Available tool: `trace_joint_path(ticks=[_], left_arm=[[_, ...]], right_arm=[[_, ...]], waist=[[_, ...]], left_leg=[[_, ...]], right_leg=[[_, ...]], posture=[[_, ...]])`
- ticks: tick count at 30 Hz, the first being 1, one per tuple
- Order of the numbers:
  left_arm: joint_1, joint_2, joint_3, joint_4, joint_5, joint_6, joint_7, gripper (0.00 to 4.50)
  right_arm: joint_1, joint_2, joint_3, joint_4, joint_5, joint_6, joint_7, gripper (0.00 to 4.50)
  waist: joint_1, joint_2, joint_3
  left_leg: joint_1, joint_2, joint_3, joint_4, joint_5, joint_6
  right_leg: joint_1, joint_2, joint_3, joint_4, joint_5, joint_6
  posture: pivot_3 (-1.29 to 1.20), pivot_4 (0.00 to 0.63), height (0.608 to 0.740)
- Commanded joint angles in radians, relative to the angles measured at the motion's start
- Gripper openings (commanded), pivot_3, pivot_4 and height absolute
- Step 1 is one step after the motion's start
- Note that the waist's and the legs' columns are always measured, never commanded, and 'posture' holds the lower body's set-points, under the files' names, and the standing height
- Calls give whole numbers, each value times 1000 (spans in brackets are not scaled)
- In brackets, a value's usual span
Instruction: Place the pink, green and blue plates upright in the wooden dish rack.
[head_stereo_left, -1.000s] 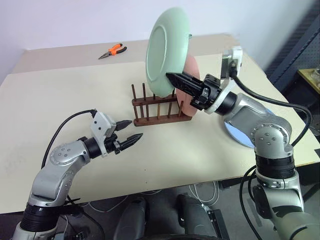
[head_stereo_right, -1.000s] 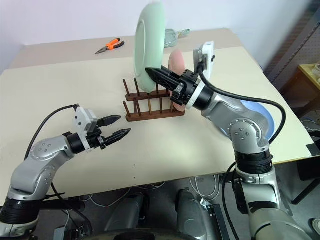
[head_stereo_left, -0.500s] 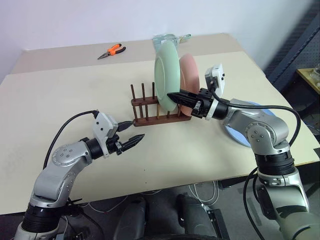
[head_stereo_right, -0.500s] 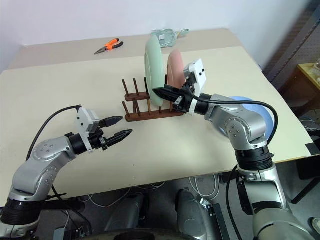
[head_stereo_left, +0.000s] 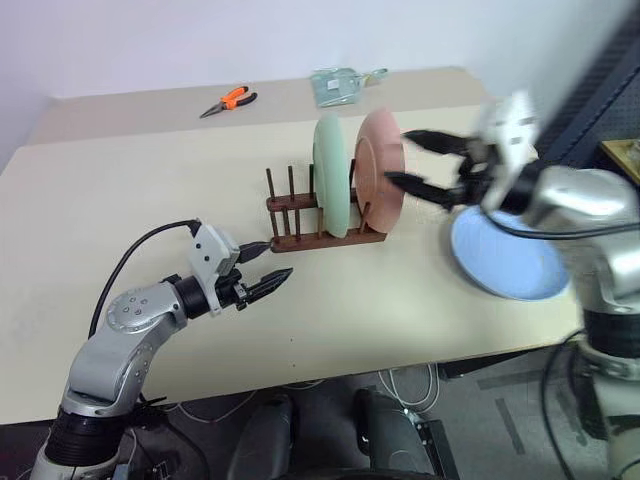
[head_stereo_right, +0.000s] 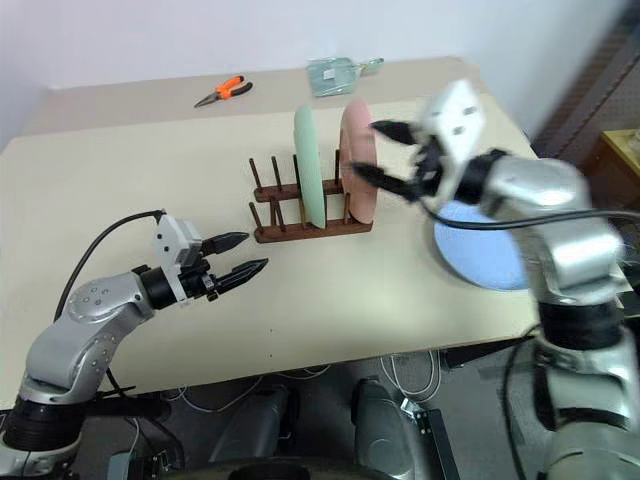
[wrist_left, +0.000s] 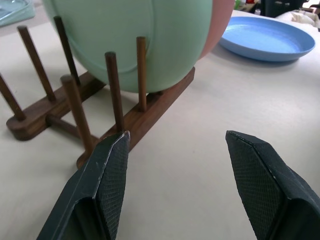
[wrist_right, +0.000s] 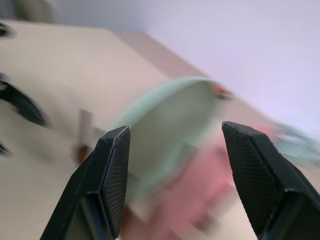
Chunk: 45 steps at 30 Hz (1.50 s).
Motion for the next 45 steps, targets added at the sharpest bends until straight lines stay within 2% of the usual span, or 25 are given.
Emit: trace_joint_path(ticks=[1,3,7,13,16,20,25,28,29,31,33,36,37,40,45], left_arm=[[-25,-5,-23,-13,-13,-11,-26,3142],[-42,-8,-45,3,-4,-18,-40,3142],[-95,-26,-91,35,4,-28,-70,3142],[-132,-49,-126,44,3,-25,-91,3142],[-131,-57,-139,30,4,-22,-90,3142],[-124,-58,-143,23,3,-22,-87,3142],[-100,-47,-125,26,17,-36,-76,3142],[-82,-40,-99,47,39,-63,-58,3142],[-71,-34,-89,59,55,-85,-54,3142],[-45,-24,-56,89,76,-121,-40,3142],[-30,-21,-28,110,79,-141,-32,3142],[20,-7,49,164,94,-203,-15,3142],[31,-3,66,181,102,-223,-10,3142],[49,2,115,218,103,-253,2,3142],[84,5,162,220,97,-269,9,3142]], right_arm=[[194,-76,-162,-119,66,78,60,2941],[310,-99,-173,-143,42,99,54,2941],[492,-74,-36,-100,-147,87,-78,2941],[513,-15,149,89,-407,25,-265,2941],[492,7,162,143,-448,0,-291,2077],[460,25,139,124,-447,-3,-289,42],[322,34,55,59,-437,-72,-318,42],[160,85,-27,-8,-317,-97,-306,42],[73,133,-67,-41,-215,-64,-316,42],[-113,258,-153,-103,83,27,-377,42],[-200,325,-197,-141,291,99,-411,42],[-249,502,-132,-188,668,138,-523,42],[-247,548,-105,-193,745,145,-555,42],[-233,700,1,-134,822,160,-694,42],[-222,837,106,-28,860,173,-859,42]], waist=[[7,-1,-1],[8,-1,-1],[3,0,-1],[1,0,-1],[2,-2,-2],[5,-2,-2],[0,-1,-1],[-14,2,1],[-16,2,1],[-26,2,2],[-18,2,1],[-14,-3,-2],[-17,-2,-1],[-17,1,0],[-18,1,0]], left_leg=[[0,0,0,0,0,0],[1,1,1,0,0,0],[3,2,6,2,0,0],[3,2,9,1,0,0],[3,2,9,2,0,0],[4,2,9,2,0,1],[4,2,9,2,0,1],[3,2,9,2,0,1],[3,2,9,2,0,1],[4,3,8,1,0,1],[4,5,5,-1,0,1],[3,6,-4,-2,-1,1],[3,6,-4,-2,-1,1],[3,5,-1,-2,-1,1],[2,5,-1,-1,-1,1]], right_leg=[[0,0,0,0,0,0],[1,0,-1,0,0,0],[1,0,2,1,-1,1],[0,0,2,1,0,0],[1,0,2,1,-1,1],[2,0,2,0,-1,1],[2,0,2,1,-1,1],[1,0,2,1,-1,1],[0,0,2,1,0,1],[0,2,2,2,0,1],[-1,3,1,3,3,2],[1,3,-6,2,3,2],[1,3,-6,1,2,0],[-1,1,-4,2,2,-3],[-1,1,-4,1,3,-5]], posture=[[0,150,739],[0,150,739],[0,150,739],[0,150,739],[0,150,739],[0,150,739],[0,150,739],[0,150,739],[0,150,739],[0,150,739],[0,150,739],[0,150,739],[0,150,739],[0,150,739],[0,150,739]])
